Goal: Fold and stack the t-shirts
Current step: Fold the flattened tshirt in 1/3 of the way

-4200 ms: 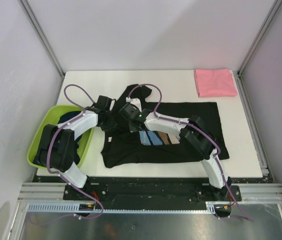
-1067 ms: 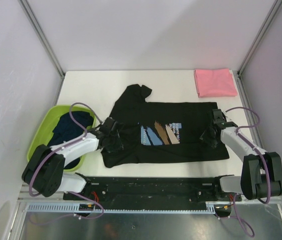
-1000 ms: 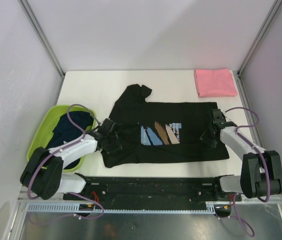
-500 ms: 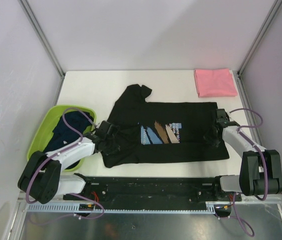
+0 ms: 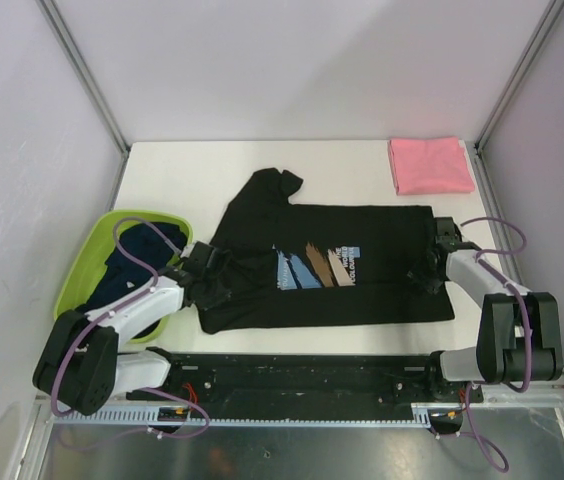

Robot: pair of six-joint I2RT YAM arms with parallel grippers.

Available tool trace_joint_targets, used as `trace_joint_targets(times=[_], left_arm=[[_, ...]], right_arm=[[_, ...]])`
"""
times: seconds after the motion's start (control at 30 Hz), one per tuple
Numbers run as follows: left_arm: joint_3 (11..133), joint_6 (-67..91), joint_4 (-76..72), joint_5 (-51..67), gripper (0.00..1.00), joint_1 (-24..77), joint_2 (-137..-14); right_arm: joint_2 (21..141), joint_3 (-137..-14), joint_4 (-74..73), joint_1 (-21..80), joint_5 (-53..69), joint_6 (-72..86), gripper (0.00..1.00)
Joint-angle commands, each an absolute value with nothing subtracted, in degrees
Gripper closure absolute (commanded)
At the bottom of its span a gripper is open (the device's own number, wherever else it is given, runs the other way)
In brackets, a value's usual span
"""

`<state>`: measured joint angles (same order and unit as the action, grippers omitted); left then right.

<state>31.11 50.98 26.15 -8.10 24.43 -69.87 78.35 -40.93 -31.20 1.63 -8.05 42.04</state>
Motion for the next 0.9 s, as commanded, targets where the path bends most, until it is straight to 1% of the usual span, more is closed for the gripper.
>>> trace_joint_targets(times=[0.0, 0.07, 0.17, 0.3, 0.37, 0.57, 0.73, 0.87], left_arm=[[30.49, 48.76, 30.74, -13.55, 0.70, 23.31, -69.22], [30.52, 48.55, 30.93, -13.74, 0.69, 22.90, -69.18], [30.49, 48.37, 31.22, -13.34, 0.69, 22.11, -69.18], [30.72, 48.25, 31.38, -13.17, 0.69, 21.75, -69.18], [30.82, 48.21, 31.44, -13.14, 0.69, 21.68, -69.28], [30.65, 47.81, 31.65, -13.13, 0.69, 21.14, -68.95], [30.97, 46.82, 31.80, -12.87, 0.68, 20.81, -68.81], [32.22, 45.15, 31.84, -11.89, 0.66, 20.75, -68.74]], right_arm=[[75.66, -42.27, -31.33, -0.28, -8.88, 40.22, 0.64], [74.66, -42.54, -32.22, -2.07, -8.88, 39.50, 0.62], [74.23, -42.62, -32.93, -4.42, -8.33, 38.28, 0.62], [75.31, -42.63, -32.08, -5.45, -8.97, 37.50, 0.66], [76.37, -42.63, -30.98, -6.15, -8.81, 37.50, 0.70], [79.62, -42.63, -28.09, -10.02, -9.20, 36.98, 0.76], [80.78, -42.75, -27.26, -12.52, -8.66, 35.86, 0.77], [77.93, -44.10, -28.66, -12.60, -8.07, 35.48, 0.76]])
